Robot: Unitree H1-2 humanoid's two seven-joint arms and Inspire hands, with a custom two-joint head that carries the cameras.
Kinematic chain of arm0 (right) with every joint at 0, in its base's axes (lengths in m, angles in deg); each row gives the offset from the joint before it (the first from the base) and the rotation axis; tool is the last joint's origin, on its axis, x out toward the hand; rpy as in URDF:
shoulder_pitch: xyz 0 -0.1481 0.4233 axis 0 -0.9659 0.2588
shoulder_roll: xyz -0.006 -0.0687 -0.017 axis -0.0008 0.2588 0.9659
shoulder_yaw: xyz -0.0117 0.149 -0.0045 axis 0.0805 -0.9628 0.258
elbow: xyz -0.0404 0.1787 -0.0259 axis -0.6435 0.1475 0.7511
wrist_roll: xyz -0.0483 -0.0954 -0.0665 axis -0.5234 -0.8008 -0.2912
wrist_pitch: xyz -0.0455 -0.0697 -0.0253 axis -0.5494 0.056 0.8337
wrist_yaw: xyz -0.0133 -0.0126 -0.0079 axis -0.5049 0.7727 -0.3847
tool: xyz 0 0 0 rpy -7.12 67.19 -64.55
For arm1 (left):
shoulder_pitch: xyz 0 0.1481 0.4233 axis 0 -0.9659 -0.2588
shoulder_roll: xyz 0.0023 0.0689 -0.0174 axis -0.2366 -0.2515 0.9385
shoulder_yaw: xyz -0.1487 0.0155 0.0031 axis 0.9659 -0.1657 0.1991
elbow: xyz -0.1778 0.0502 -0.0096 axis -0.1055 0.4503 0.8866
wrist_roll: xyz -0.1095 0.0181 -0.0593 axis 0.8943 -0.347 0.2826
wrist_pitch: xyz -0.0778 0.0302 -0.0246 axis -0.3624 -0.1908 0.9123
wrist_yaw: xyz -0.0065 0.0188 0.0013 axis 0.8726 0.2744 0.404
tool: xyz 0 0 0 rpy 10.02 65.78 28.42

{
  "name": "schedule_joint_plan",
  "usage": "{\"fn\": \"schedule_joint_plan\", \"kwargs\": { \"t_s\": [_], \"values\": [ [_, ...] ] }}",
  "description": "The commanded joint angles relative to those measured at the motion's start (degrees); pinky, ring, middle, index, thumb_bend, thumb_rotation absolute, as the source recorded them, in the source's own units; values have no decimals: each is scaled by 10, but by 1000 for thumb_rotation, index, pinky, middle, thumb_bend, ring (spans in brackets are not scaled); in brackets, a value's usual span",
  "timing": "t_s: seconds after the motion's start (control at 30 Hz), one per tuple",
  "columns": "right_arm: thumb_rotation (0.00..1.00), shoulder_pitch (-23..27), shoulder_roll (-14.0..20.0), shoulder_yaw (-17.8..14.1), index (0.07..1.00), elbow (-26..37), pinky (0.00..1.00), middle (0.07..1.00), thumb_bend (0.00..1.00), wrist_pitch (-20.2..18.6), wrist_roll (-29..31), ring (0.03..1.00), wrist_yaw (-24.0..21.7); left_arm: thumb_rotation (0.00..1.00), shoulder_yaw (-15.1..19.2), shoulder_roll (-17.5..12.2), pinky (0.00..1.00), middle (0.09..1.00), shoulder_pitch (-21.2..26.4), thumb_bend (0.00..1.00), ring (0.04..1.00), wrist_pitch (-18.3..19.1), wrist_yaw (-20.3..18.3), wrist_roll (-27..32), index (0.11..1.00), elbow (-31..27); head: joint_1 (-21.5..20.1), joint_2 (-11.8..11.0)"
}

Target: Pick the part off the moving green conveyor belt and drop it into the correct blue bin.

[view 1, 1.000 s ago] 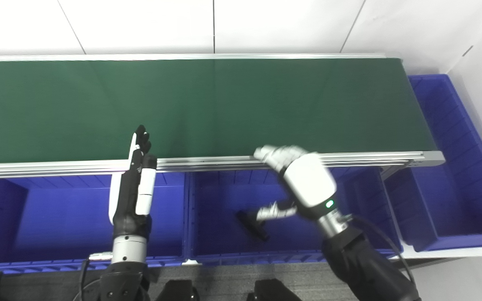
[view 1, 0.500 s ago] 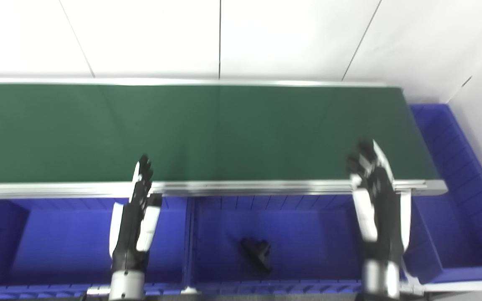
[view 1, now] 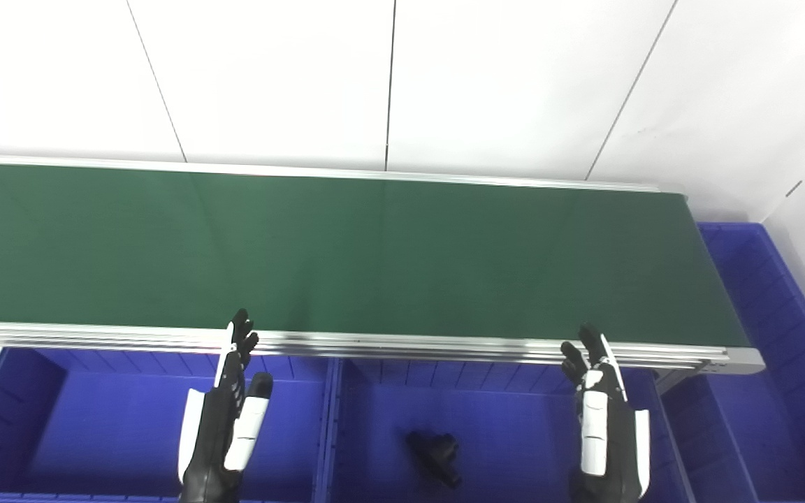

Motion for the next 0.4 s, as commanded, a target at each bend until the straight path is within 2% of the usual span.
{"fn": "schedule_joint_plan", "kwargs": {
  "t_s": [0.0,0.2,0.3,0.37],
  "values": [
    [966,-3,-5,2,915,11,897,945,621,12,-4,892,-15,1000,-1,-1,998,997,2,614,972,-15,1,1,1000,-17,1,2],
    [969,-4,-7,3,921,8,920,959,577,10,0,912,-32,1000,-1,0,994,999,4,610,975,-13,1,1,1000,-15,2,8],
    [969,-2,-10,5,930,10,924,965,602,3,4,917,-38,1000,2,-2,999,1000,7,607,981,-8,-3,8,1000,-18,-8,24],
    [948,-1,-16,5,926,10,935,964,653,-2,12,916,-40,1000,5,-4,1000,1000,11,593,991,-4,-6,14,1000,-22,-22,33]
  ]
}}
